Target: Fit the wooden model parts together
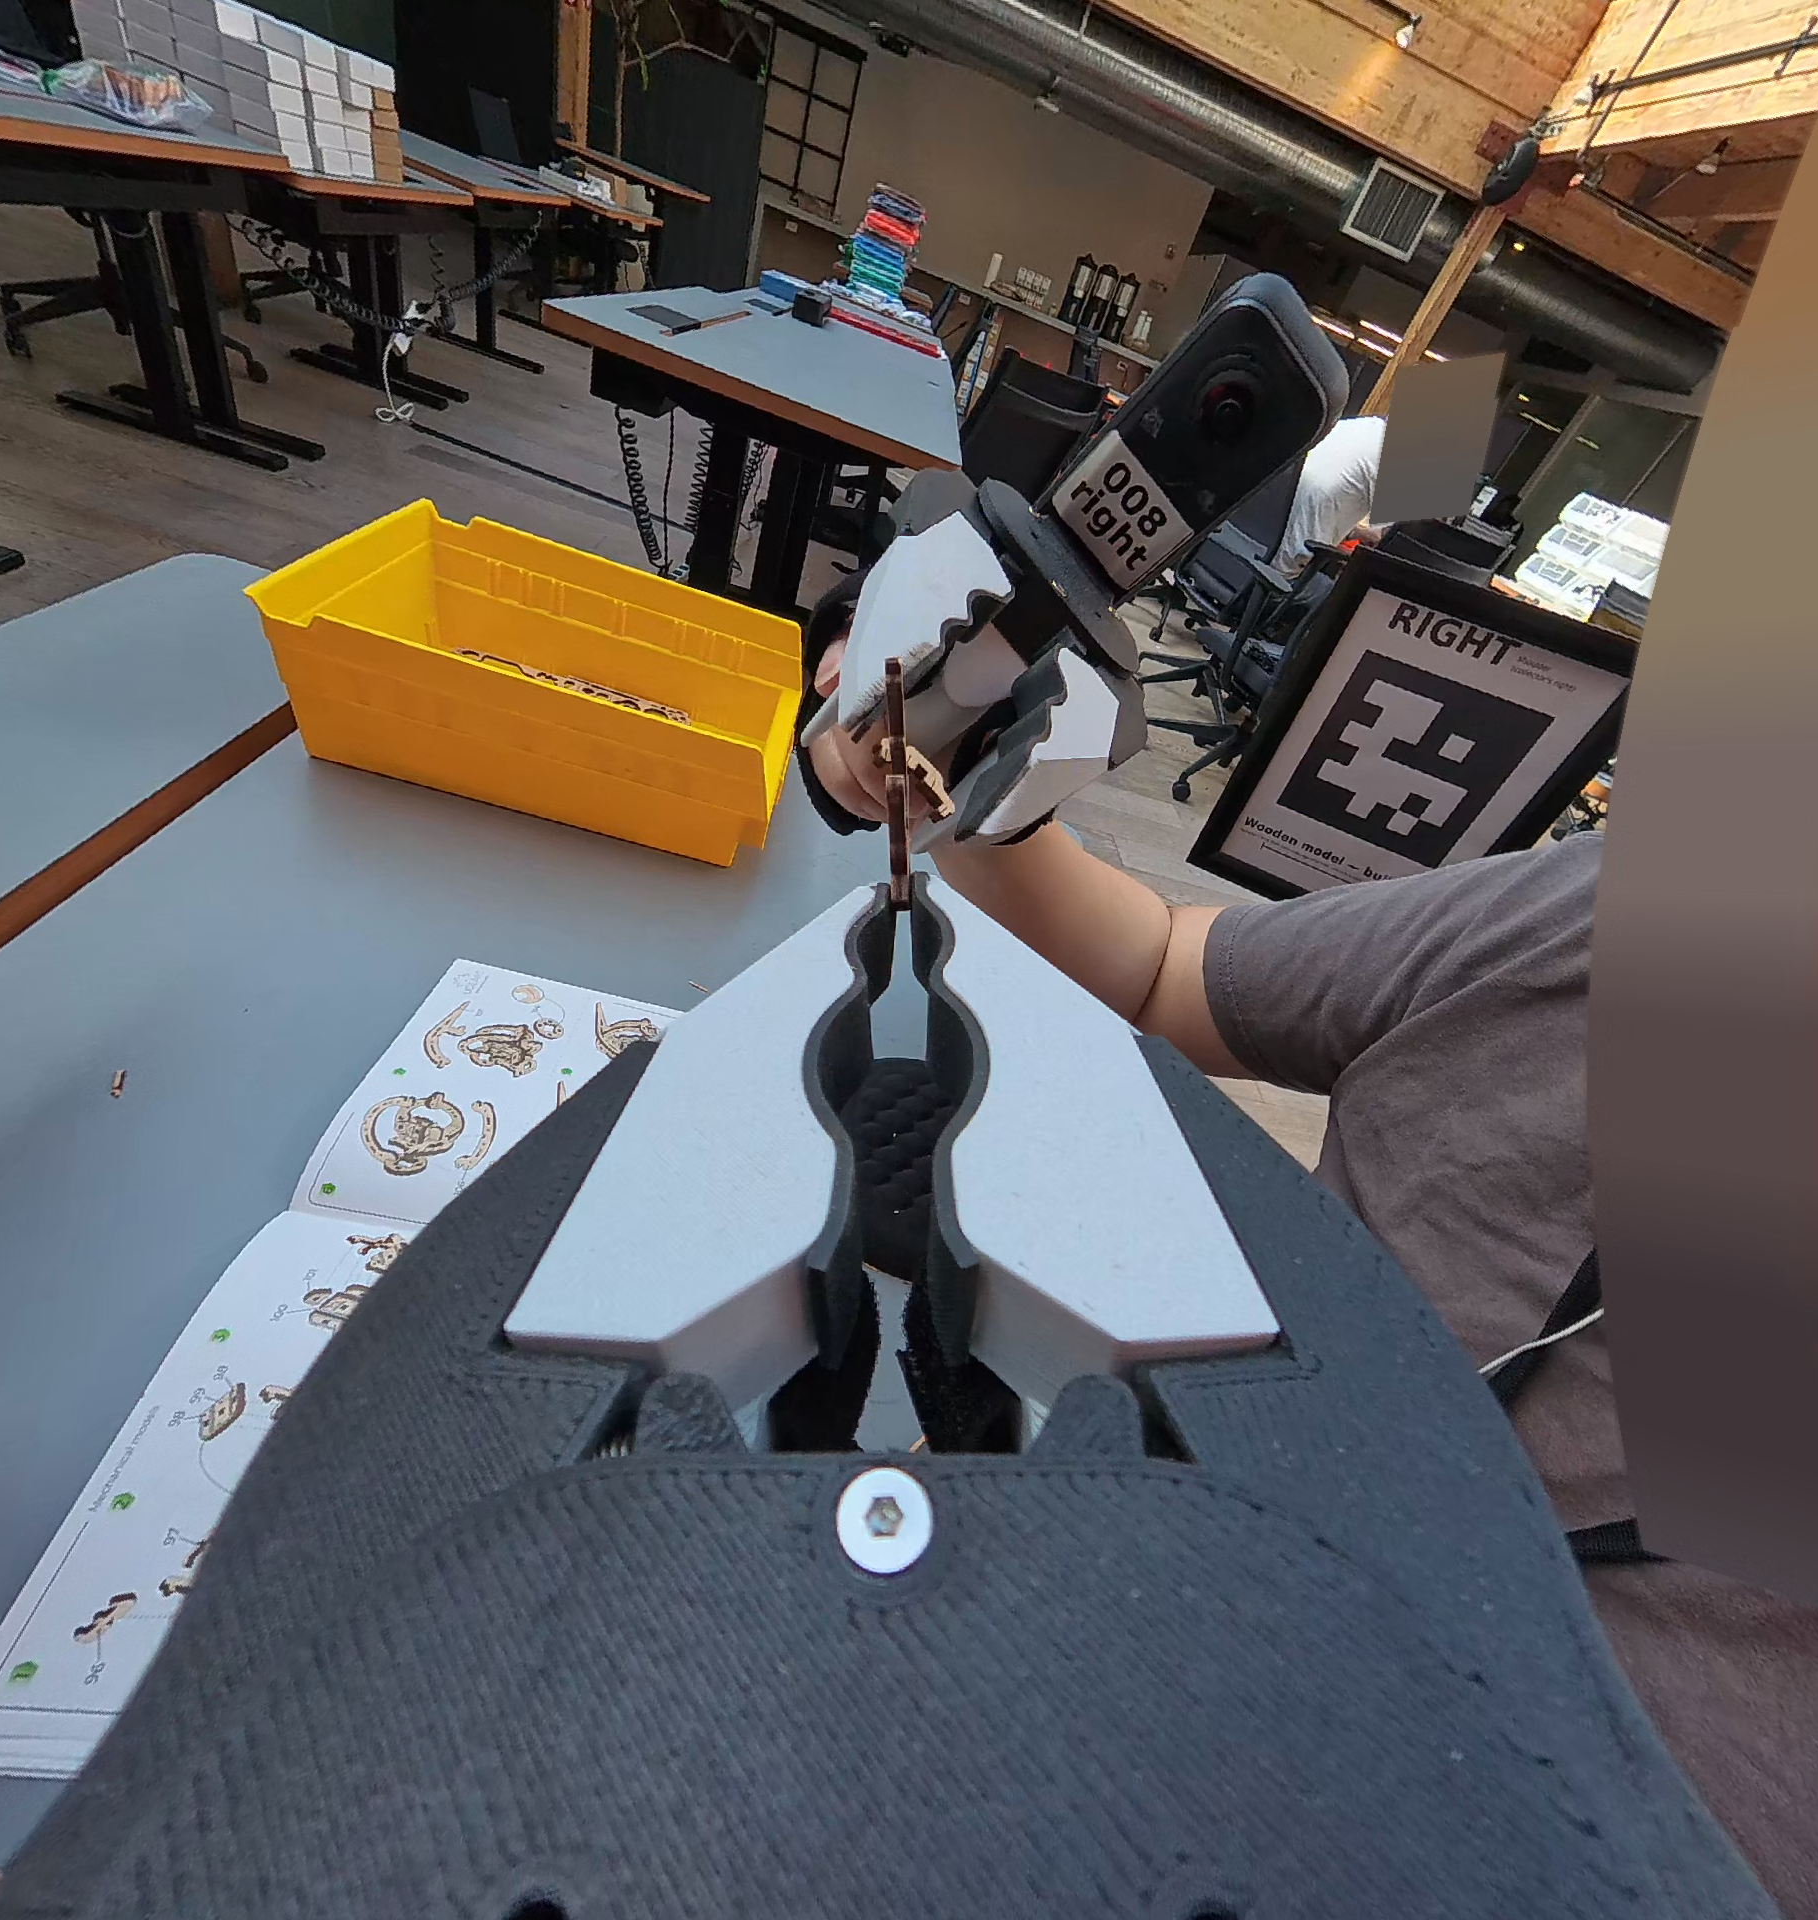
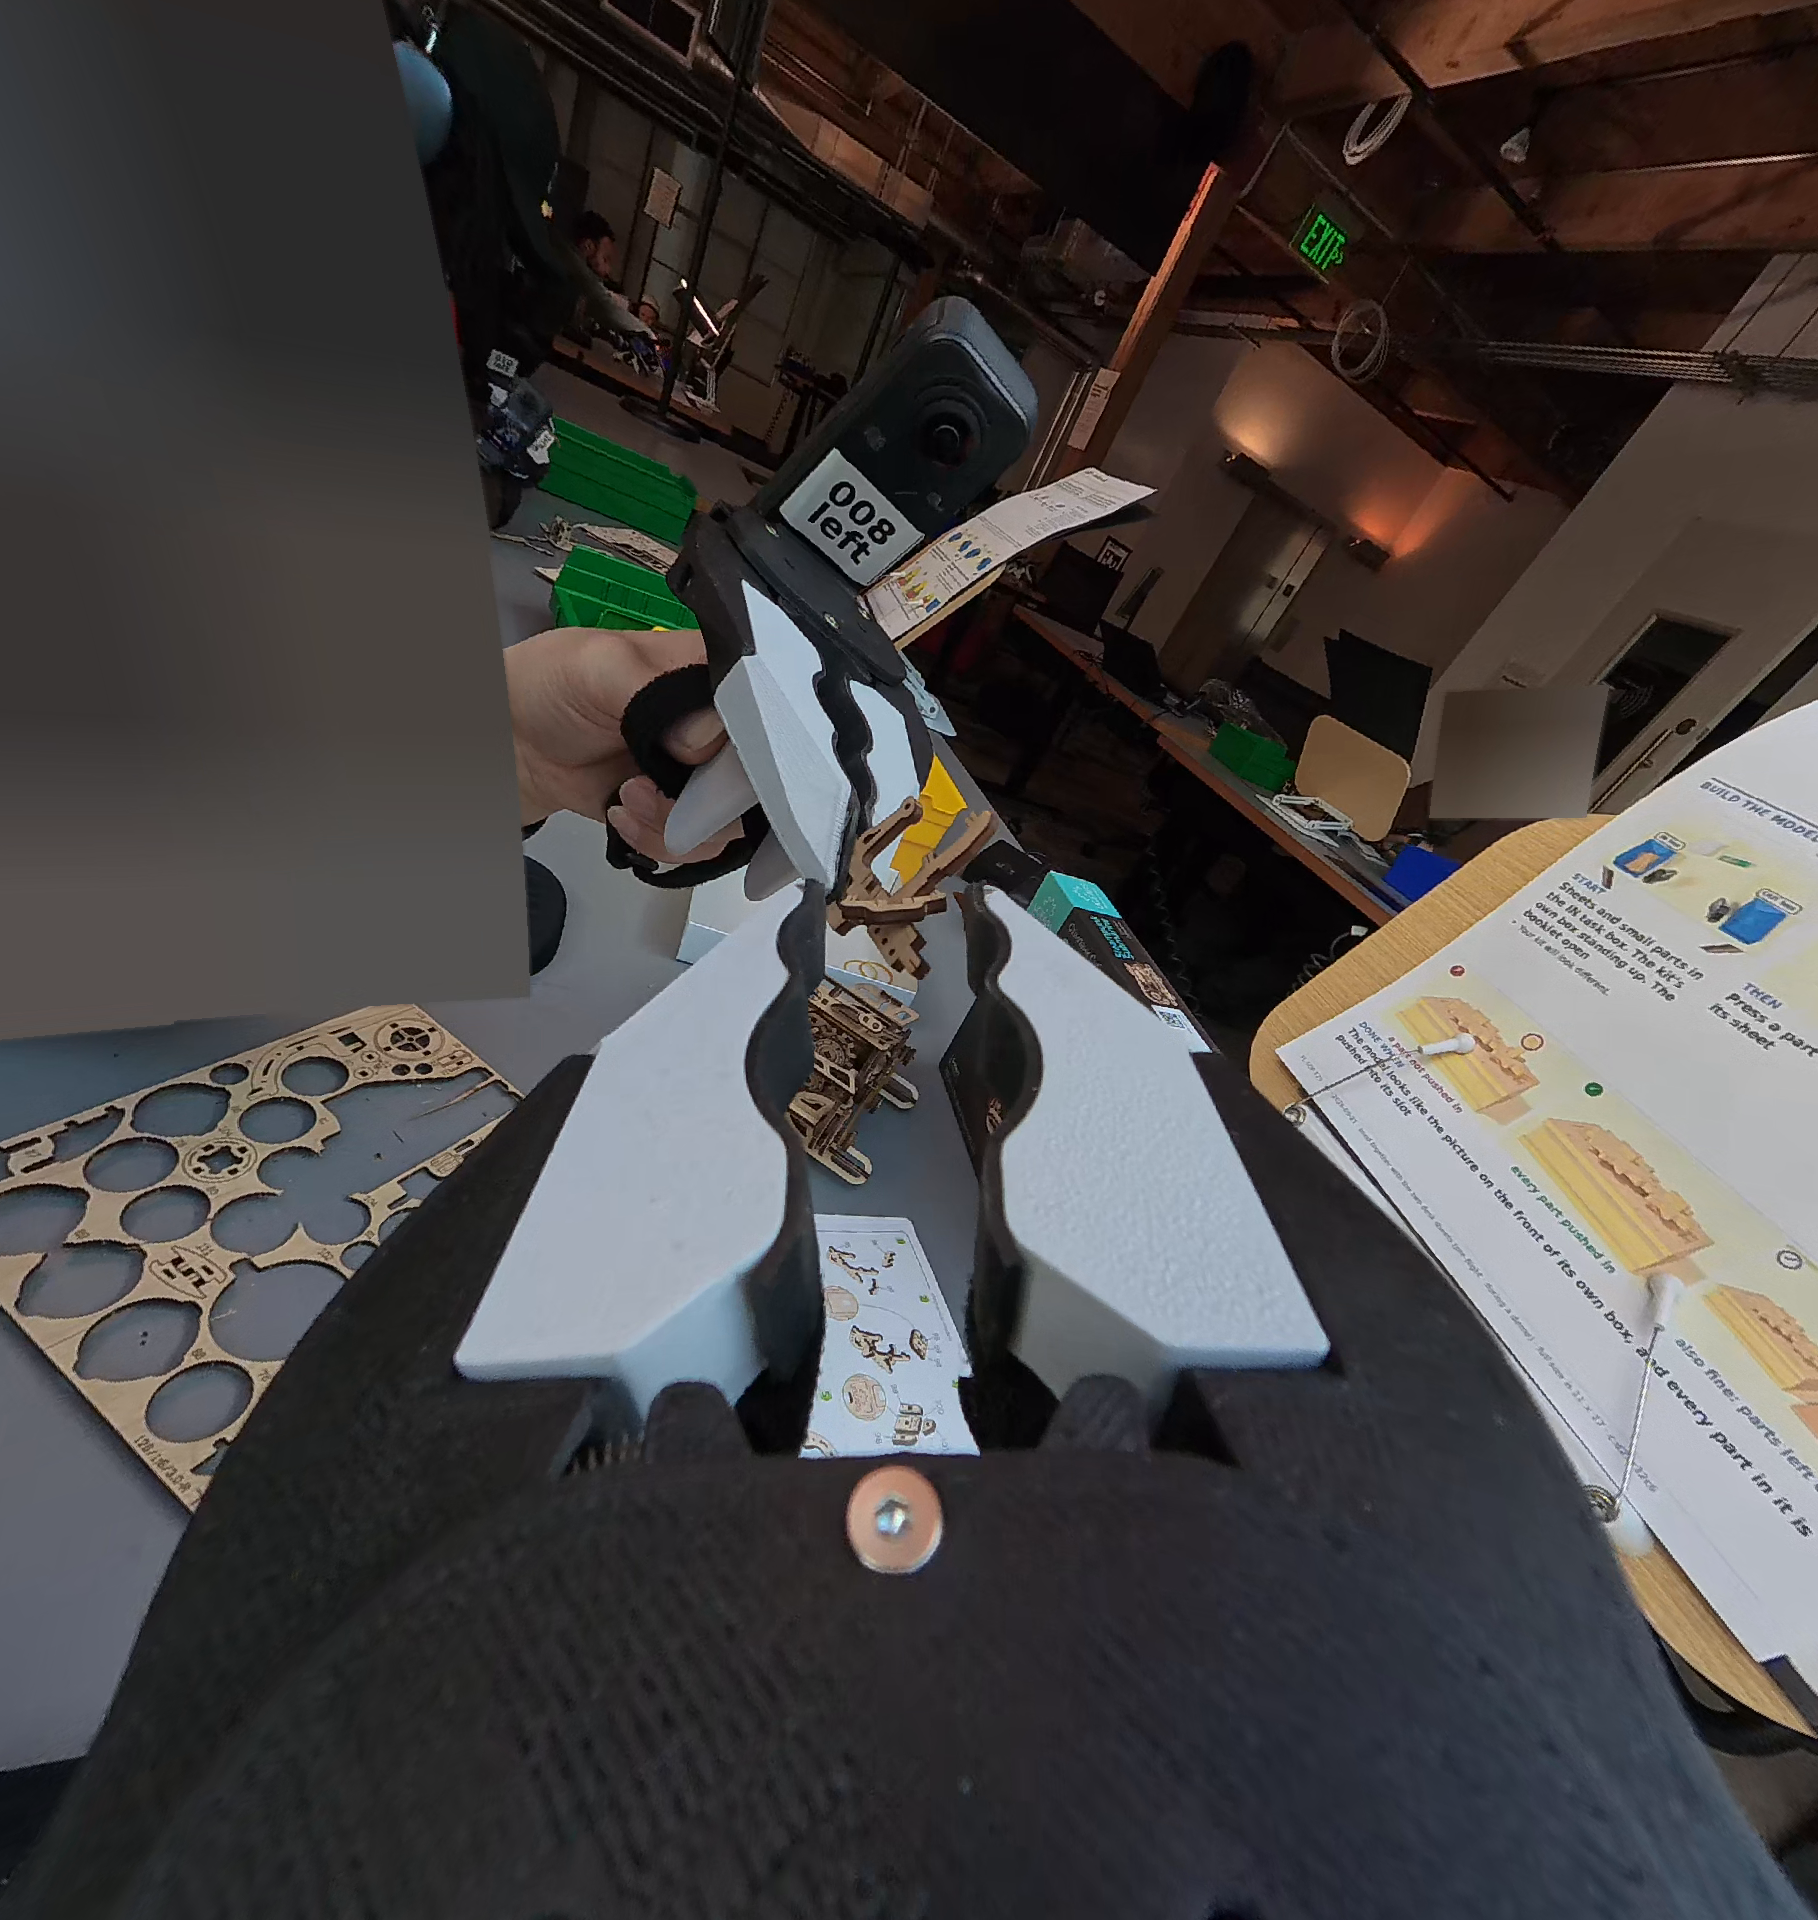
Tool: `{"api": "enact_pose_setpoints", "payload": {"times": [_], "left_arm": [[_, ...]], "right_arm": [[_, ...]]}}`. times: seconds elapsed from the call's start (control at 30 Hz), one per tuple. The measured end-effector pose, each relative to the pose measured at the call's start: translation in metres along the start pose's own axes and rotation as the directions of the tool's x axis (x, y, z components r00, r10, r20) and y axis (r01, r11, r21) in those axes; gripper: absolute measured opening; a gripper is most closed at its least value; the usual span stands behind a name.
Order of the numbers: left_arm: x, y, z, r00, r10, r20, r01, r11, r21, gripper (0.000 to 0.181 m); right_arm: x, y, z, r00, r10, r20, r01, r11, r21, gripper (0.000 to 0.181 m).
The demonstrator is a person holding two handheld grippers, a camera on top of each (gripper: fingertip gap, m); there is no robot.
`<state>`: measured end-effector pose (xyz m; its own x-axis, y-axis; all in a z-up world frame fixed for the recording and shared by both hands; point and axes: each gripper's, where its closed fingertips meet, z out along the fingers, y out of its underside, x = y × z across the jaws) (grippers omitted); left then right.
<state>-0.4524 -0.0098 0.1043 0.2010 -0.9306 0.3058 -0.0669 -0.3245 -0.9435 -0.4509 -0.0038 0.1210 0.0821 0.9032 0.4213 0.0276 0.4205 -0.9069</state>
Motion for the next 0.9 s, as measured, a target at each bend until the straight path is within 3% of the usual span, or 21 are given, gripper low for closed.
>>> {"api": "enact_pose_setpoints", "payload": {"times": [0.53, 0.77, 0.9], "left_arm": [[0.004, -0.001, 0.0, 1.0, 0.03, -0.008, -0.03, 1.0, 0.003, 0.0], [0.009, 0.001, 0.005, 0.991, 0.135, 0.005, -0.135, 0.991, -0.018, 0.0], [0.011, -0.003, 0.005, 0.982, 0.186, 0.017, -0.186, 0.982, 0.002, 0.0]], "right_arm": [[0.002, -0.004, -0.003, 0.999, 0.038, 0.019, -0.038, 0.999, 0.025, 0.018], [0.001, -0.017, -0.008, 0.976, 0.184, 0.113, -0.197, 0.973, 0.12, 0.018], [0.001, -0.015, -0.008, 0.967, 0.217, 0.132, -0.232, 0.967, 0.109, 0.018]]}}
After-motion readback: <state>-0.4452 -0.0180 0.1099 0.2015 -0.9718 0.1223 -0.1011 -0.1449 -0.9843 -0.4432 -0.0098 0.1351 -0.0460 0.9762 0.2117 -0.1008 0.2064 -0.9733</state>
